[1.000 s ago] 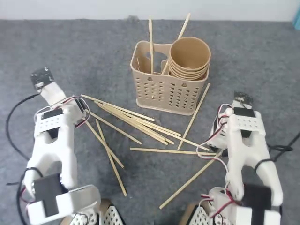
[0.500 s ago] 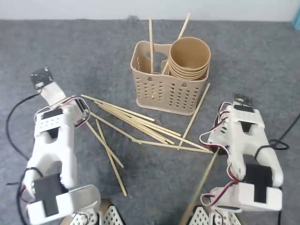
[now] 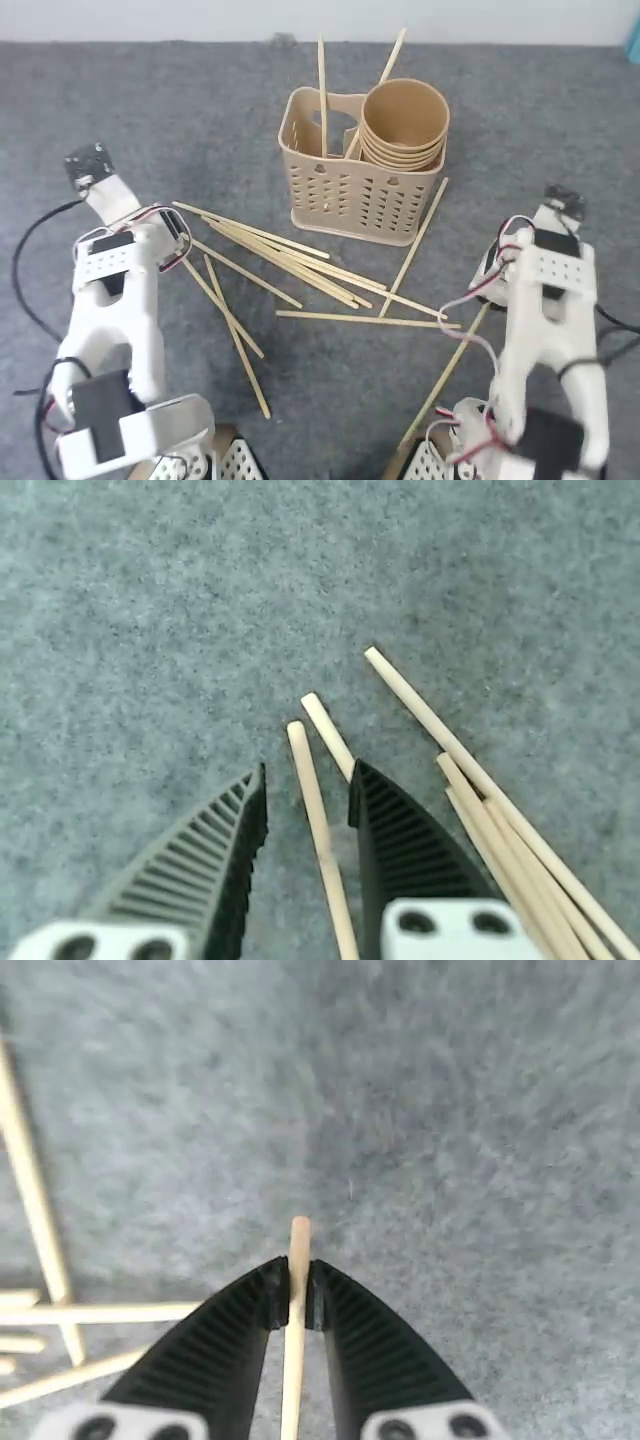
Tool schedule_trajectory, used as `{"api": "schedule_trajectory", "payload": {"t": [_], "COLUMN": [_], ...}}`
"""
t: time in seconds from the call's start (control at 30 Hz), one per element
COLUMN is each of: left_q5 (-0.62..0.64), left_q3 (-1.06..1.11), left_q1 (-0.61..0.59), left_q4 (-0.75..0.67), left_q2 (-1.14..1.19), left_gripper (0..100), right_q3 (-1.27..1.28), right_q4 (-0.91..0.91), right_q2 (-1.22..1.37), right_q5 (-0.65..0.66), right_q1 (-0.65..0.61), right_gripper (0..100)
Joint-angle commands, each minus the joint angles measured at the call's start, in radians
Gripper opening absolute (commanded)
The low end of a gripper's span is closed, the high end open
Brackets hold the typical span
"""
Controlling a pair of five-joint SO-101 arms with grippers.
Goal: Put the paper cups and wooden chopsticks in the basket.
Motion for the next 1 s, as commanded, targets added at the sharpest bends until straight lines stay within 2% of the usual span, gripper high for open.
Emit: {"api": "schedule_trajectory", "payload": {"t": [0.0,0.13,0.2,0.27,0.43,0.63,0.9,0.97], "left_q5": [0.011,0.012,0.015,0.018,0.129,0.130,0.130,0.130], "left_q3": [-0.059,-0.108,-0.113,-0.128,-0.271,-0.513,-0.631,-0.631], "left_q1": [0.017,0.058,0.057,0.057,0.003,-0.005,0.003,0.003], "left_q4": [0.055,0.157,0.153,0.153,0.196,0.364,0.420,0.423], "left_q2": [-0.018,-0.008,0.000,0.028,0.190,0.407,0.506,0.506], "left_gripper": [13,14,16,18,18,18,18,14], "right_q3": [0.115,0.331,0.367,0.367,0.370,0.370,0.370,0.370], "right_q4": [-0.166,-0.467,-0.519,-0.521,-0.521,-0.521,-0.521,-0.521], "right_q2": [-0.107,-0.119,-0.119,-0.119,-0.119,-0.119,-0.119,-0.119], "right_q5": [-0.077,-0.110,-0.110,-0.110,-0.110,-0.110,-0.110,-0.110], "right_q1": [-0.093,-0.104,-0.076,-0.074,-0.071,-0.076,-0.076,-0.076], "right_gripper": [0.8,0.8,0.8,0.8,0.8,0.8,0.8,0.8]}}
